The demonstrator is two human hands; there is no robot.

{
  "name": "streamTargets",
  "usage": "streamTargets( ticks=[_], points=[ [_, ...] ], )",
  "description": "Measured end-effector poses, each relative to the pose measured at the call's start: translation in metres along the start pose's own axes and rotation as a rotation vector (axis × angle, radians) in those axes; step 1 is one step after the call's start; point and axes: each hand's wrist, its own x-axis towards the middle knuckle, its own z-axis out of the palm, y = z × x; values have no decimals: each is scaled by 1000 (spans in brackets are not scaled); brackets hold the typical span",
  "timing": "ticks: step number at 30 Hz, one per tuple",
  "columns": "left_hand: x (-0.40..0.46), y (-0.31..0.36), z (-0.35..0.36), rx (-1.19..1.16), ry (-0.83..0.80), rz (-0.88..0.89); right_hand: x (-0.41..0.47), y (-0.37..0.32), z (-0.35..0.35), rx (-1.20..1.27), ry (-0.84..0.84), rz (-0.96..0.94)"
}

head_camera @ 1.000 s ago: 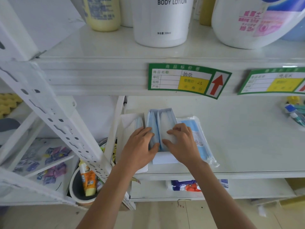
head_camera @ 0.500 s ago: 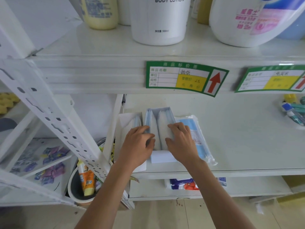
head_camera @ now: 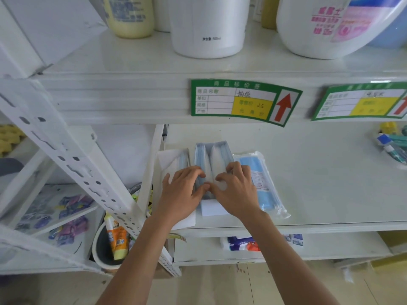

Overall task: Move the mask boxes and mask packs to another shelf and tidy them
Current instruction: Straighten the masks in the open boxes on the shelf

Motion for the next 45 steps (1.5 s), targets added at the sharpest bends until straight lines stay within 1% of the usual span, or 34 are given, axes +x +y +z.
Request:
streamTargets(
  ticks=[3, 7, 10, 16, 18, 22, 25, 30, 35, 39, 42, 45],
  points=[
    [1, 0, 1, 8, 8, 4, 2, -2, -1, 45, -11, 27],
    [2, 1, 3, 95, -13, 25, 5, -4, -4, 58, -53, 61],
    [3, 3, 4, 143, -17, 29, 4, -6, -7, 83, -46, 41],
    [2, 1, 3, 90, -9, 24, -2, -4, -6, -8, 1, -34],
    [3, -1, 1, 70, -14, 33, -3, -3, -5, 11, 9, -33],
    [4, -1, 2, 23, -1, 37, 0, -2, -7, 86, -30, 12],
    [4, -2, 3, 3, 20, 14, 1, 0, -7, 105, 9, -14],
    [3, -2, 5, 31, 10, 15, -6, -3, -3, 145, 101, -68],
    [3, -2, 5, 42, 9, 23, -7, 0, -3, 239, 88, -55],
    [2, -1, 4, 45, 25, 23, -8, 3, -3, 221, 81, -59],
    [5, 6, 3, 91, 7, 1, -8, 5, -3, 136, 71, -131],
    [12, 15, 2, 248, -35, -8, -11, 8, -6, 180, 86, -173]
  ],
)
